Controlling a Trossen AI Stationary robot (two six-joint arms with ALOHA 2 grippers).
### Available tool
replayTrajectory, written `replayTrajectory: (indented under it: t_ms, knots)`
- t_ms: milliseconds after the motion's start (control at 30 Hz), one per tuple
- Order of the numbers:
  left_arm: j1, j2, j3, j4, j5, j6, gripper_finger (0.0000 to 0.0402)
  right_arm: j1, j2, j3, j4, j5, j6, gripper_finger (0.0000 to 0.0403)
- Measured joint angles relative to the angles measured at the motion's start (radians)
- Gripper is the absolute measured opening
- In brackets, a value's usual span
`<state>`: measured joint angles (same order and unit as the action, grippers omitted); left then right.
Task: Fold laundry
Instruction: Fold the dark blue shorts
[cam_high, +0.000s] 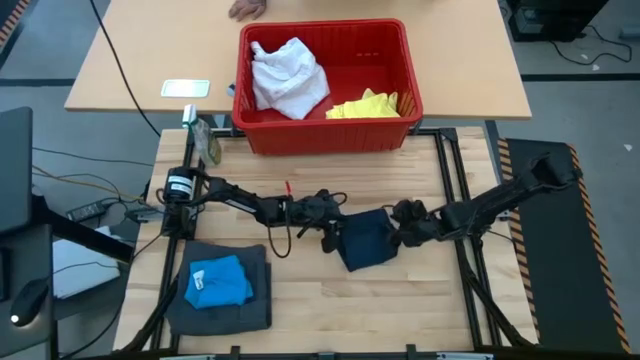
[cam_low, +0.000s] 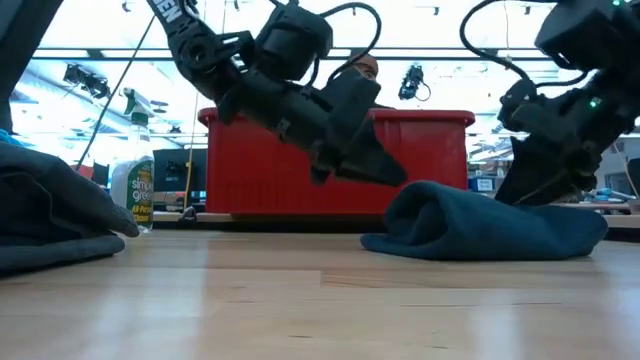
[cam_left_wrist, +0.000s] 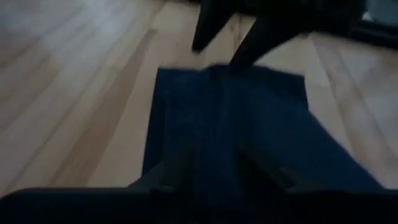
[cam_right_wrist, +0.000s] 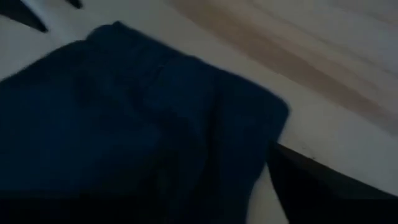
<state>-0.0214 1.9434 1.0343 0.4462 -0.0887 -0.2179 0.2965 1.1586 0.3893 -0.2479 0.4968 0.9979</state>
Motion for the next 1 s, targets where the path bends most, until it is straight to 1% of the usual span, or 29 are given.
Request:
replayTrajectory:
  t_ms: [33, 100, 200, 300, 333, 400, 467, 567, 733, 900, 1000]
  knots:
    - [-0.004, -0.008, -0.001, -0.027, -0.001, -0.004, 0.0123, -0.012, -0.013, 0.000, 0.002, -0.025, -0.009, 0.0286]
    - [-0.018, -0.010, -0.003, -0.028, -0.003, -0.007, 0.0133, -0.035, -0.032, 0.000, -0.009, -0.070, -0.039, 0.0315]
    - [-0.052, -0.010, -0.003, -0.031, -0.008, -0.061, 0.0142, -0.085, -0.027, -0.002, -0.005, -0.162, -0.056, 0.0344]
    - [-0.096, -0.006, -0.031, 0.021, -0.081, -0.107, 0.0150, -0.109, 0.021, -0.022, 0.061, -0.240, -0.054, 0.0353]
    - [-0.109, -0.005, -0.051, 0.035, -0.108, -0.129, 0.0154, -0.110, 0.044, -0.028, 0.090, -0.250, -0.050, 0.0353]
    - [-0.133, -0.002, -0.103, 0.098, -0.144, -0.178, 0.0165, -0.108, 0.094, -0.030, 0.142, -0.254, -0.049, 0.0352]
    - [-0.151, -0.002, -0.158, 0.184, -0.157, -0.233, 0.0180, -0.101, 0.138, -0.029, 0.200, -0.240, -0.050, 0.0349]
    - [-0.172, -0.002, -0.225, 0.293, -0.161, -0.313, 0.0209, -0.095, 0.191, -0.029, 0.301, -0.231, -0.052, 0.0343]
    - [-0.199, -0.002, -0.243, 0.304, -0.171, -0.395, 0.0253, -0.096, 0.223, -0.029, 0.388, -0.270, -0.049, 0.0314]
    - [-0.222, -0.002, -0.243, 0.259, -0.263, -0.472, 0.0265, -0.095, 0.232, -0.029, 0.407, -0.293, -0.031, 0.0266]
    - [-0.222, -0.001, -0.243, 0.262, -0.271, -0.479, 0.0265, -0.095, 0.237, -0.030, 0.422, -0.306, -0.031, 0.0227]
